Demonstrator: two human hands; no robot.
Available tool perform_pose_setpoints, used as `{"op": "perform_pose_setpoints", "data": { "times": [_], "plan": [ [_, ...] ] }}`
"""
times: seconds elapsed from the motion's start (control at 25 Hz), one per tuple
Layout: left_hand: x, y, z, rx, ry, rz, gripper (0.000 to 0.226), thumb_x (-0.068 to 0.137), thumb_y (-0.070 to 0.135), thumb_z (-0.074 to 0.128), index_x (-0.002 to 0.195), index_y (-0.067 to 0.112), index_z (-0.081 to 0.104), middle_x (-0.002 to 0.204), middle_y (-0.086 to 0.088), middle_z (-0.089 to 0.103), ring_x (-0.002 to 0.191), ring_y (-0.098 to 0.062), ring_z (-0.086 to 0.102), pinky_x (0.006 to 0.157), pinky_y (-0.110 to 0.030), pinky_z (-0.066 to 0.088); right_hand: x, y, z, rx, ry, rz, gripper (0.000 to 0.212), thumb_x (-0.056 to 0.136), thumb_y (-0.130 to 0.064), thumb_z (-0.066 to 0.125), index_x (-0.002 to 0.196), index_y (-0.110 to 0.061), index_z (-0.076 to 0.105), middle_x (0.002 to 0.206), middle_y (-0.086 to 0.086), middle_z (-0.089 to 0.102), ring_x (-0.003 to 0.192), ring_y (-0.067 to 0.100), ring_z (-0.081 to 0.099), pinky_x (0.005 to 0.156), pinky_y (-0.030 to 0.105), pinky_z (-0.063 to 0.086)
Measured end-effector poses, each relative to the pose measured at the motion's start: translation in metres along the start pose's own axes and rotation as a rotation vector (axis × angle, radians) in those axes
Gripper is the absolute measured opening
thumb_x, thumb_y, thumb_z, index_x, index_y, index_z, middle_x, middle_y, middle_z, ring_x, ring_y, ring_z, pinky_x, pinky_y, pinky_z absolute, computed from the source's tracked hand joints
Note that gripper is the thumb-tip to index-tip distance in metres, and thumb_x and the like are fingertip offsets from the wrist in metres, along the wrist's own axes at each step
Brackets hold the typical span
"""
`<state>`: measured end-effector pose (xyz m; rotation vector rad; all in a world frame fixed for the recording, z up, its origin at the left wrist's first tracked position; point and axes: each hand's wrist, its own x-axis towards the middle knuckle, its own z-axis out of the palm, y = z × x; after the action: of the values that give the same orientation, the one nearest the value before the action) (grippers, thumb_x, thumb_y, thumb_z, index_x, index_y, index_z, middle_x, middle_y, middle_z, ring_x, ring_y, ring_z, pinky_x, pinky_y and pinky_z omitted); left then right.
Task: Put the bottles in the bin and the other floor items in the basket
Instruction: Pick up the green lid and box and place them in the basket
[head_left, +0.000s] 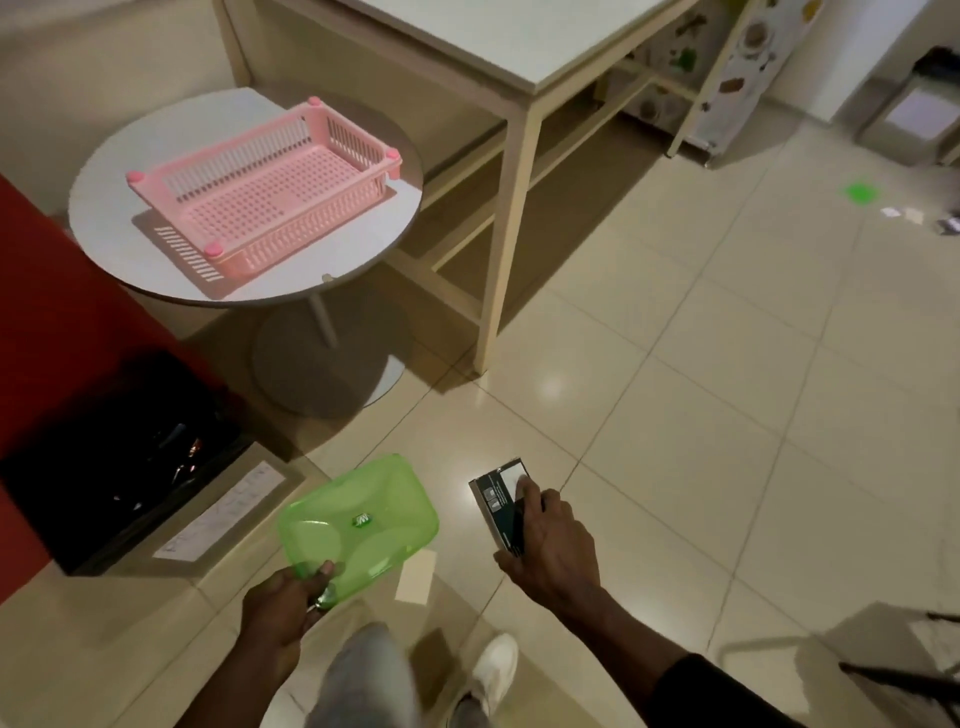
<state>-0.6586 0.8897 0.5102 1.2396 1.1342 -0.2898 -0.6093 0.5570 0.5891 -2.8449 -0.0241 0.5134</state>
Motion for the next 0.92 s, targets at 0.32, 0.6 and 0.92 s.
{"op": "perform_pose_setpoints", "data": {
  "times": [0.32,0.6,0.92],
  "plan": [
    [0.0,0.079,0.069,-0.22,0.017,0.022,0.017,0.09,0.001,0.076,0.106,-0.002,0.073,0.112,-0.021,0.077,0.093,-0.029,0.072,0.078,-0.04,0.057,0.128,0.006,-0.068,0.005,0.053,-0.158,0.096,0.074,-0.063,0.068,0.15,-0.027,0.022,0.125,0.002,0.053,0.098,0.021,0.054,0.067,0.032,0.048],
    [0.032,0.183,0.143,-0.405,-0.01,0.16,0.024,0.091,0.003,0.072,0.115,0.005,0.074,0.113,-0.012,0.08,0.105,-0.026,0.073,0.084,-0.04,0.055,0.286,-0.017,-0.137,-0.029,0.094,-0.323,0.099,0.072,-0.065,0.068,0.152,-0.028,0.022,0.128,0.0,0.053,0.102,0.022,0.055,0.069,0.037,0.055],
    [0.051,0.288,0.196,-0.677,0.14,0.188,0.019,0.096,0.001,0.064,0.112,0.005,0.072,0.115,-0.014,0.079,0.108,-0.027,0.073,0.087,-0.04,0.054,0.444,-0.085,-0.227,0.012,0.135,-0.588,0.094,0.073,-0.06,0.075,0.148,-0.024,0.03,0.132,0.004,0.055,0.104,0.026,0.062,0.065,0.032,0.051]
  ]
}}
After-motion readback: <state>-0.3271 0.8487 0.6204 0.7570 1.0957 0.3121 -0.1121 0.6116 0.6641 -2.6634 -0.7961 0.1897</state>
